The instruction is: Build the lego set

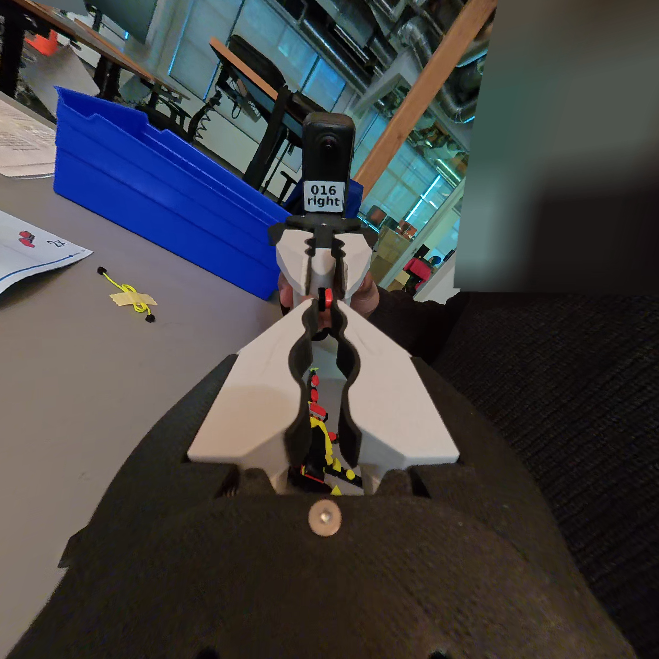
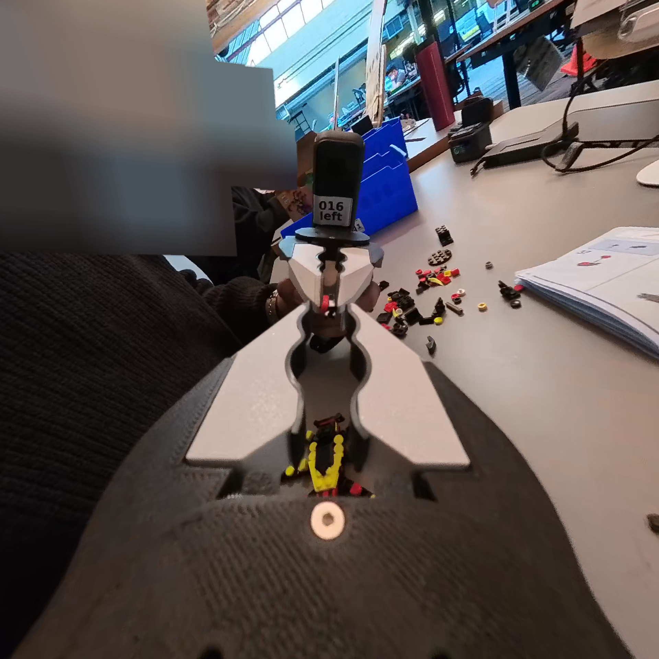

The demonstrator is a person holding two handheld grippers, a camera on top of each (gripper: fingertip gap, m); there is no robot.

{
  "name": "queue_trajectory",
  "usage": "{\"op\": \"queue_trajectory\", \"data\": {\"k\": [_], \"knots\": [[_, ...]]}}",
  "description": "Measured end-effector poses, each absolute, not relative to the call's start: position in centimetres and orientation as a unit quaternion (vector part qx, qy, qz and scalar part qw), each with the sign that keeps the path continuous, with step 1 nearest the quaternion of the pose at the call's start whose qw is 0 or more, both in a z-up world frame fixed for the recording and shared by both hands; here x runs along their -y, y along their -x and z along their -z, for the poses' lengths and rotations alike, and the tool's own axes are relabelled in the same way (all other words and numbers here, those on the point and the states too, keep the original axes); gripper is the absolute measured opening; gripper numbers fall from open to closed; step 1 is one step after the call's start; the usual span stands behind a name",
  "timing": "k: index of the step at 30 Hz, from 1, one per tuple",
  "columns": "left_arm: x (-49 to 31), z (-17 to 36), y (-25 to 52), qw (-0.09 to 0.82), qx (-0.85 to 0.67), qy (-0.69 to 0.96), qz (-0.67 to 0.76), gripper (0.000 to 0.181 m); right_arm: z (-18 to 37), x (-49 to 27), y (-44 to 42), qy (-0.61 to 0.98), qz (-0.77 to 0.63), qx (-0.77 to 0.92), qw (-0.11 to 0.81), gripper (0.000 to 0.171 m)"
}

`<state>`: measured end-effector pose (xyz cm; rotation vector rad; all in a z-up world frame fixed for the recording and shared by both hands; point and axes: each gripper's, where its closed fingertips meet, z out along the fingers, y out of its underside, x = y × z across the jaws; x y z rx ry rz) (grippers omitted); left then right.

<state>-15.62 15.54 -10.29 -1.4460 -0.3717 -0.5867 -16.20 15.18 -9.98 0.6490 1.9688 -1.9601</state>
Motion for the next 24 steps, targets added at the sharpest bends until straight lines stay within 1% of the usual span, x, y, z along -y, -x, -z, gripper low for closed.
{"op": "queue_trajectory", "data": {"k": [4, 5, 6, 19, 24], "knots": [[-15.6, 10.2, 15.4, 0.696, 0.163, 0.646, 0.268, 0.004, 10.4, -14.9, 16.1, -0.222, 0.669, -0.696, 0.136, 0.014], [-15.6, 10.2, 15.5, 0.695, 0.165, 0.647, 0.266, 0.004, 10.3, -14.8, 15.9, -0.218, 0.67, -0.696, 0.139, 0.008], [-15.6, 10.2, 15.5, 0.695, 0.165, 0.647, 0.265, 0.004, 10.3, -14.8, 15.9, -0.217, 0.67, -0.696, 0.14, 0.006], [-15.6, 10.4, 14.8, 0.684, 0.152, 0.656, 0.282, 0.004, 10.6, -14.8, 15.2, -0.193, 0.65, -0.721, 0.142, 0.005], [-15.6, 10.5, 14.9, 0.686, 0.148, 0.663, 0.261, 0.004, 10.6, -14.8, 15.3, -0.201, 0.652, -0.715, 0.15, 0.004]]}}
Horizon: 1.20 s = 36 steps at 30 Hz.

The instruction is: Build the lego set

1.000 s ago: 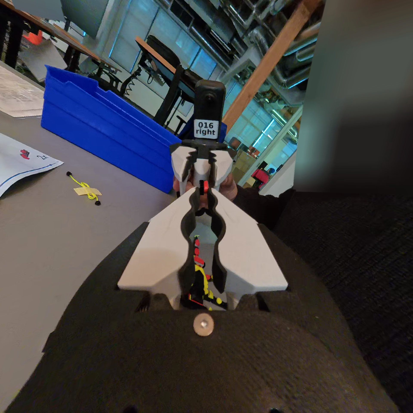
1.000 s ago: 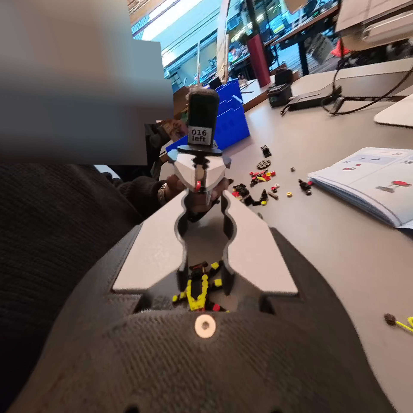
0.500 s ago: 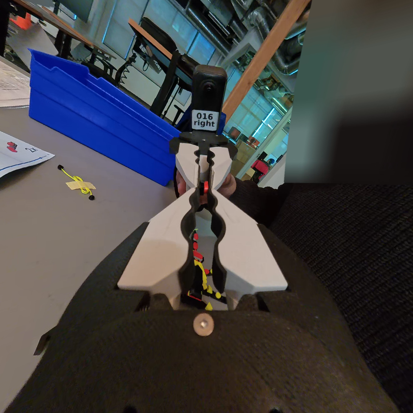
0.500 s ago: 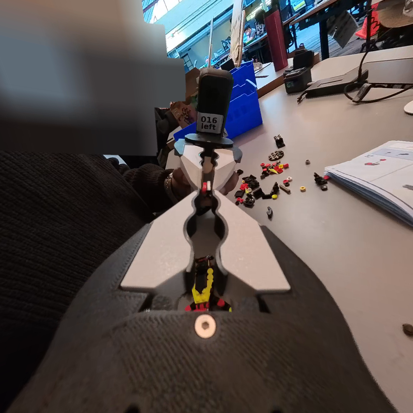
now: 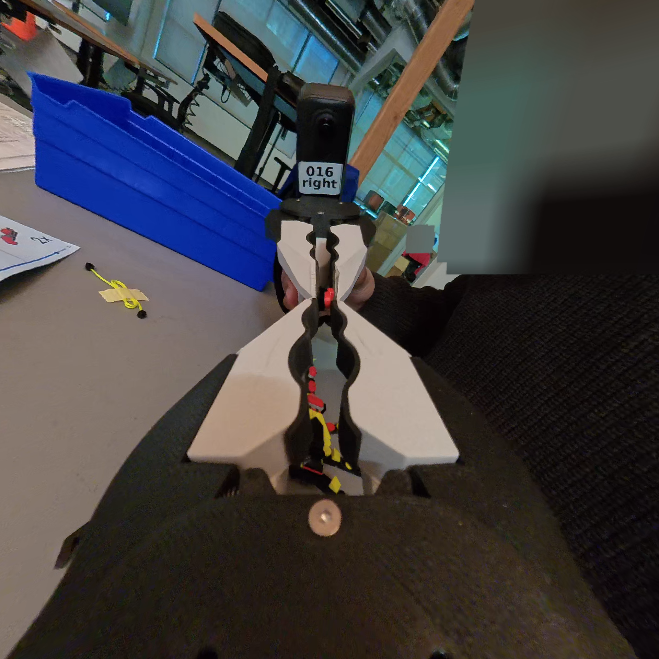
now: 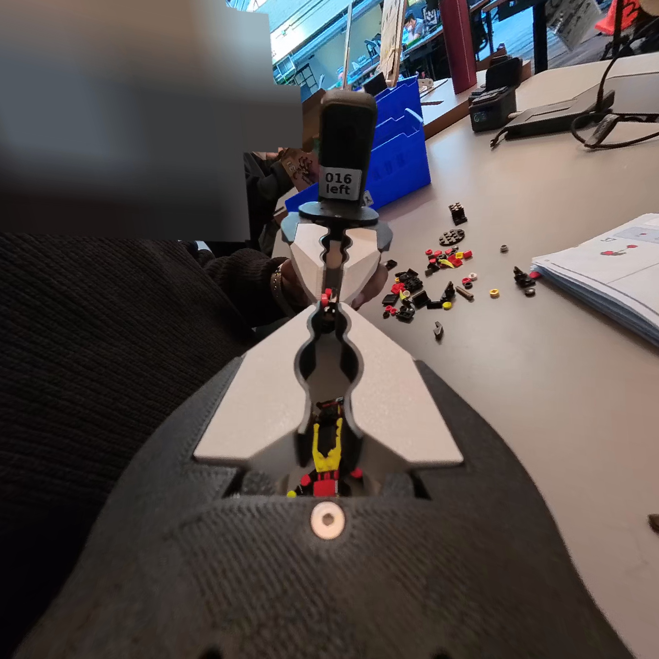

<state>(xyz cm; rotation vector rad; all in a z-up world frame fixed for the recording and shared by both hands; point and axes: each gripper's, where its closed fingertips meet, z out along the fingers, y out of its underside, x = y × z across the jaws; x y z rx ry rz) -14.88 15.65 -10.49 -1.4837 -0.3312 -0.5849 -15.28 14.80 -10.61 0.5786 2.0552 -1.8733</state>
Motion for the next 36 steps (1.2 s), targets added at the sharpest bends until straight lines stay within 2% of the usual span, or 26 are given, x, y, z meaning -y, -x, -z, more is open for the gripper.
{"op": "queue_trajectory", "data": {"k": [10, 21, 36], "knots": [[-15.5, 11.7, 15.4, 0.663, 0.127, 0.718, 0.166, 0.006, 11.5, -14.6, 15.9, -0.23, 0.647, -0.71, 0.157, 0.005], [-15.5, 10.9, 15.1, 0.674, 0.134, 0.697, 0.203, 0.004, 10.8, -14.6, 15.7, -0.215, 0.676, -0.683, 0.173, 0.006], [-15.8, 11.3, 14.8, 0.671, 0.126, 0.708, 0.183, 0.005, 11.0, -14.9, 15.4, -0.22, 0.664, -0.69, 0.186, 0.005]]}}
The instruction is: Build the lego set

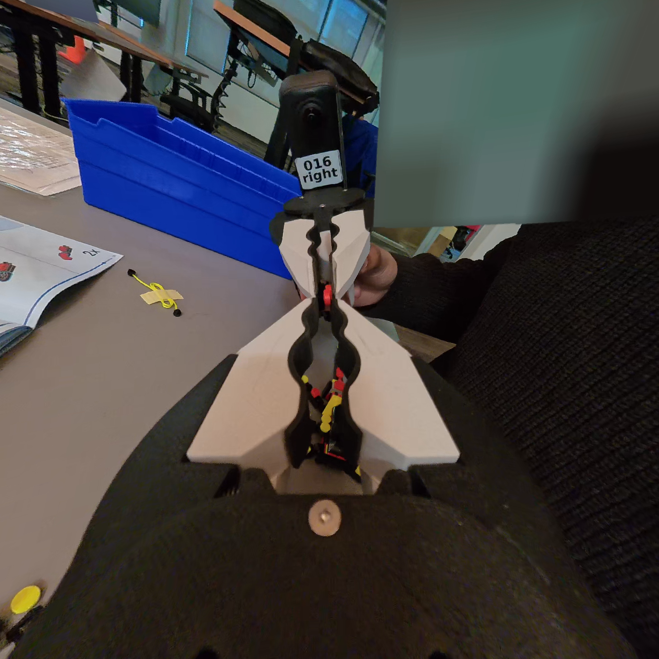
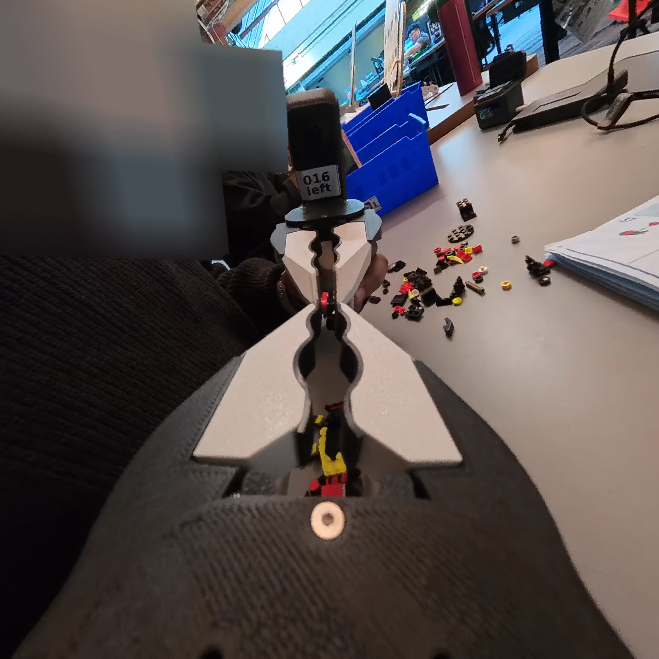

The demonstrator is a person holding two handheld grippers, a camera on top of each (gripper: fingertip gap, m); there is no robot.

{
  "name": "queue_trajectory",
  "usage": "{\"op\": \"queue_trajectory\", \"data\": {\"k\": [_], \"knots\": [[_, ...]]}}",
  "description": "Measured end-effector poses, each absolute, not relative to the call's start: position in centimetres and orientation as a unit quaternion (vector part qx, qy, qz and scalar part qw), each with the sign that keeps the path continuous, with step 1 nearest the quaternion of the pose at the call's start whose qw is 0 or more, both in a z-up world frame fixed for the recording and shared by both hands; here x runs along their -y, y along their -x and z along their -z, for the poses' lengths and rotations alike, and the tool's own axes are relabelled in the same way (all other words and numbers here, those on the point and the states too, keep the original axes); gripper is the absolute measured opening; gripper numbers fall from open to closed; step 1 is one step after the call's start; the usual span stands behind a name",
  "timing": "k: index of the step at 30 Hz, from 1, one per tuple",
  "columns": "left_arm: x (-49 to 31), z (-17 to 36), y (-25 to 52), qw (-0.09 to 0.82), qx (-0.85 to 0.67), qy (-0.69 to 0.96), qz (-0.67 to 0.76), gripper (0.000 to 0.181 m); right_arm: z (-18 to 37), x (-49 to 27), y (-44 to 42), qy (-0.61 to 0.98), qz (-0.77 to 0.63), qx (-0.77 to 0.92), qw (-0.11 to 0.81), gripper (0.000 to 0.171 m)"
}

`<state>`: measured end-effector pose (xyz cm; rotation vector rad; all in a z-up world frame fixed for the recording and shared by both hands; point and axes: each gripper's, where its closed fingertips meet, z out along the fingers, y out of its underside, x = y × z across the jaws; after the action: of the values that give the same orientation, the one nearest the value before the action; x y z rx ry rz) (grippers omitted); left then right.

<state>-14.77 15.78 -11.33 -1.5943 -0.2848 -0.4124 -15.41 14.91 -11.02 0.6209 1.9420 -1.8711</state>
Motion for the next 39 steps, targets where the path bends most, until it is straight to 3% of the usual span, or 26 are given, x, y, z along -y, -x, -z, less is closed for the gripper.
{"op": "queue_trajectory", "data": {"k": [11, 17, 18, 20, 23, 29, 39], "knots": [[-16.0, 11.2, 15.2, 0.672, 0.156, 0.694, 0.206, 0.005, 11.0, -15.2, 15.9, -0.226, 0.657, -0.7, 0.164, 0.004], [-15.5, 11.1, 15.7, 0.677, 0.18, 0.658, 0.276, 0.004, 11.0, -14.7, 16.2, -0.245, 0.678, -0.664, 0.198, 0.004], [-15.5, 10.9, 15.8, 0.679, 0.187, 0.648, 0.292, 0.004, 10.9, -14.8, 16.1, -0.24, 0.681, -0.661, 0.205, 0.009], [-15.2, 10.4, 16.4, 0.687, 0.21, 0.62, 0.316, 0.004, 11.2, -15.1, 16.5, -0.24, 0.683, -0.664, 0.186, 0.042], [-14.9, 10.8, 17.1, 0.67, 0.255, 0.592, 0.368, 0.004, 10.9, -15.9, 17.0, -0.205, 0.688, -0.691, 0.086, 0.046], [-15.6, 12.7, 16.8, 0.603, 0.323, 0.547, 0.482, 0.004, 11.6, -15.7, 16.7, -0.091, 0.61, -0.774, -0.146, 0.025], [-16.0, 12.9, 15.7, 0.581, 0.314, 0.559, 0.502, 0.005, 13.1, -15.2, 16.4, -0.052, 0.551, -0.809, -0.196, 0.006]]}}
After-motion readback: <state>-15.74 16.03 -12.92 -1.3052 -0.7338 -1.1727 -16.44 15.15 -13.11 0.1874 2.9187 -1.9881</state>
